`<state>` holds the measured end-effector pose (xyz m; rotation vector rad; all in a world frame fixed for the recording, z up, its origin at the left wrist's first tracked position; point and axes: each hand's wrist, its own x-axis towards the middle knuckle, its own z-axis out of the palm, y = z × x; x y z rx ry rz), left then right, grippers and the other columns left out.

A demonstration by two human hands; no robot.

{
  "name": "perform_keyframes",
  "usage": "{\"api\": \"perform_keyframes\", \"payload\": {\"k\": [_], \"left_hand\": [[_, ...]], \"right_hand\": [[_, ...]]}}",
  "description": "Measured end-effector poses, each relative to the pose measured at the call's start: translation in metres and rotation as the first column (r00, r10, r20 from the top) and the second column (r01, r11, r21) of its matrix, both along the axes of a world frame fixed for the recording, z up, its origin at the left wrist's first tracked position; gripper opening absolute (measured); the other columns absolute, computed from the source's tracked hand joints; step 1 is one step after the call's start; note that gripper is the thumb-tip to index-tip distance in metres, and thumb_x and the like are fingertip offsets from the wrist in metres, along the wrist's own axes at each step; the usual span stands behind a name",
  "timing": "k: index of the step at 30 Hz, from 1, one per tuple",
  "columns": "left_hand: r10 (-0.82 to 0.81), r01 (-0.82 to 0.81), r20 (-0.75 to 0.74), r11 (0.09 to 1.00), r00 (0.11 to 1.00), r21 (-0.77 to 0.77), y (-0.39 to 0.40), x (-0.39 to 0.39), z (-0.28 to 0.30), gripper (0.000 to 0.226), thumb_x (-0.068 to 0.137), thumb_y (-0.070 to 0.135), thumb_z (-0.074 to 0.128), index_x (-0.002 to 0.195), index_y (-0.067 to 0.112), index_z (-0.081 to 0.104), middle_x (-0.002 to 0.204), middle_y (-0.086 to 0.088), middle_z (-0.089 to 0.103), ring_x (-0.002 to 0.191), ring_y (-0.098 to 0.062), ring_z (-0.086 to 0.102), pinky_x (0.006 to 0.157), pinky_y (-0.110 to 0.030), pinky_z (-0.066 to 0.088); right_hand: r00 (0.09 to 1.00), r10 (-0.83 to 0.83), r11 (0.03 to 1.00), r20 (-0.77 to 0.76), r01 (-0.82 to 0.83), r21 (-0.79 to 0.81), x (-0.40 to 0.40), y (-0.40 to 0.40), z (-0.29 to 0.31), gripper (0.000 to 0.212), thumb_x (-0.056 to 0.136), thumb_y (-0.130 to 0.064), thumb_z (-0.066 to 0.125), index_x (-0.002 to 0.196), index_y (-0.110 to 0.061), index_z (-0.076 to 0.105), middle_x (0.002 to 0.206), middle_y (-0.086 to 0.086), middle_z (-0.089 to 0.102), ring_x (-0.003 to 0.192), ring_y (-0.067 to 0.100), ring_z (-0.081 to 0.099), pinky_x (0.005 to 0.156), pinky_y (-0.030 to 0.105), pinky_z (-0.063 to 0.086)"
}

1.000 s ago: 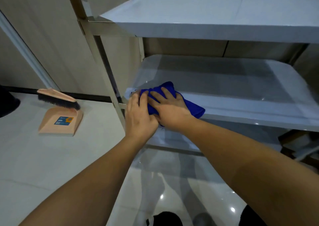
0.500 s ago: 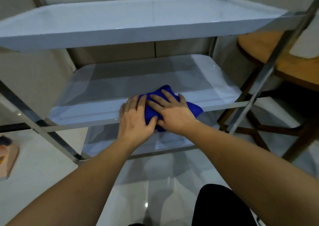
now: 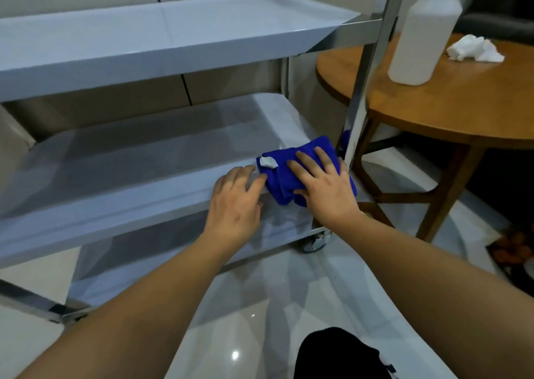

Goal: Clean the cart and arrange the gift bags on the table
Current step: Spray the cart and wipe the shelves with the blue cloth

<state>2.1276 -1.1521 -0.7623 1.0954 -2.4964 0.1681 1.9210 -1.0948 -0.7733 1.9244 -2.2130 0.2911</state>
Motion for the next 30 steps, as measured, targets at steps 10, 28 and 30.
{"api": "perform_keyframes", "payload": {"k": [10, 28, 30], "left_hand": [[-0.061, 0.061, -0.073, 0.998, 0.995, -0.002, 0.029, -0.011, -0.023, 0.057, 0.072, 0.007, 0.082, 0.126, 0.008, 0.065, 0.14, -0.024, 0.052, 0.129, -0.038, 0.041, 0.111, -0.06, 0.038], [-0.004, 0.016, 0.176, 0.997, 0.984, -0.069, 0.027, 0.006, -0.091, 0.078, 0.088, 0.024, 0.059, 0.159, 0.014, 0.028, 0.169, -0.013, 0.0, 0.156, -0.032, -0.006, 0.126, -0.049, 0.007], [0.043, -0.055, 0.241, 0.998, 0.97, 0.041, 0.027, 0.013, -0.116, 0.079, 0.093, 0.031, 0.058, 0.161, 0.022, 0.019, 0.168, -0.009, -0.008, 0.155, -0.03, -0.01, 0.127, -0.047, 0.003]], "right_hand": [[0.976, 0.045, 0.97, 0.215, 0.008, -0.241, -0.012, 0.022, -0.022, 0.077, 0.084, -0.002, 0.075, 0.151, -0.022, 0.043, 0.161, 0.004, 0.036, 0.152, 0.033, 0.02, 0.112, 0.063, 0.034], [0.929, 0.183, 0.966, 0.323, -0.109, -0.235, 0.011, 0.041, -0.141, 0.068, 0.072, 0.007, 0.072, 0.137, -0.012, 0.059, 0.141, 0.012, 0.058, 0.131, 0.044, 0.05, 0.101, 0.062, 0.047], [0.96, 0.114, 0.979, 0.257, -0.066, -0.191, 0.012, 0.023, -0.13, 0.067, 0.078, -0.006, 0.072, 0.142, -0.017, 0.055, 0.147, 0.01, 0.053, 0.136, 0.042, 0.044, 0.103, 0.062, 0.043]]}}
